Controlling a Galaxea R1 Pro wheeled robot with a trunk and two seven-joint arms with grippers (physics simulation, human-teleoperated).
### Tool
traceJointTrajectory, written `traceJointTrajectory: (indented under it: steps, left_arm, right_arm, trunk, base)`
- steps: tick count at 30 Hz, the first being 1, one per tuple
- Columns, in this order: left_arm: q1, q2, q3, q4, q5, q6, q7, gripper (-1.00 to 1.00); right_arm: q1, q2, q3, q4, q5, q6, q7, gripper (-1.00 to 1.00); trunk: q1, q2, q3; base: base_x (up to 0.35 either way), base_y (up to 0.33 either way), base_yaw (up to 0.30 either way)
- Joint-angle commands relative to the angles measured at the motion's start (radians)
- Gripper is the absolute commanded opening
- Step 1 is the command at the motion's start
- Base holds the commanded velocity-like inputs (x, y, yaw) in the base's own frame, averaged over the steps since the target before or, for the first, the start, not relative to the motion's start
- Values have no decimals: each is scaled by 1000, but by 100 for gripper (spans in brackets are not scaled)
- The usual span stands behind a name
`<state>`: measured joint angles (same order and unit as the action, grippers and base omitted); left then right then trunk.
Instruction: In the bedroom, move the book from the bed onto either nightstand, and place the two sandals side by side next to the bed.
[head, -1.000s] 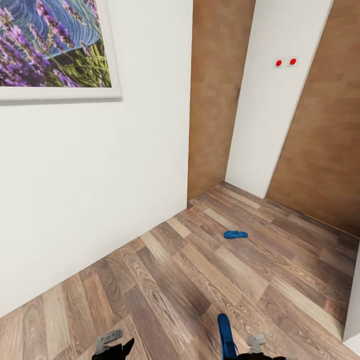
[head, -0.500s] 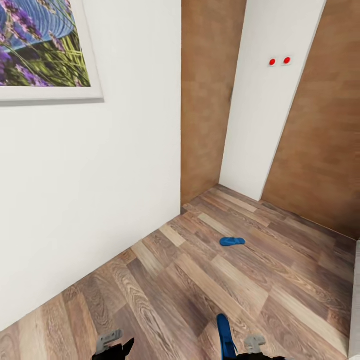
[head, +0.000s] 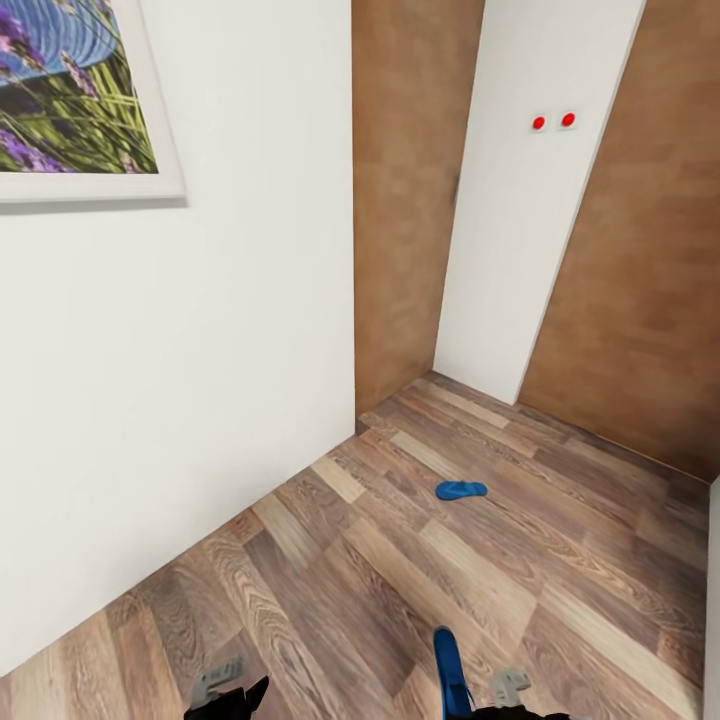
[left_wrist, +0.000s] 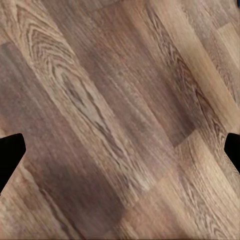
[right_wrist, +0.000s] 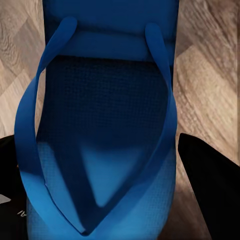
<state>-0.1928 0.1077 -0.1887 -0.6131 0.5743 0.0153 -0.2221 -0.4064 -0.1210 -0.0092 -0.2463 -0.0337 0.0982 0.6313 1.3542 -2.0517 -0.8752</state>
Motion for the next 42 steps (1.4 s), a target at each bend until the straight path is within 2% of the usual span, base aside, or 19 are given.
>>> traceJointTrajectory:
  steps: [1,29,42]
  left_arm:
    - [0,1,-5,0,10,2,0,100]
    - [0,1,-5,0,10,3,0,100]
    - [0,1,-5,0,10,2,-1,100]
  right_arm:
    - [0,0,-2,-2,-5,10,5,-100]
    - [0,0,-2,-2,-5,10,5,-100]
    - [0,0,-2,-2,-5,10,5,-100]
  trunk:
    - [0,0,-1]
    - [0,0,-1]
    - [0,0,-1]
  base:
    - [316,0,-1]
    - [323,0,-8]
    - [42,0,-216]
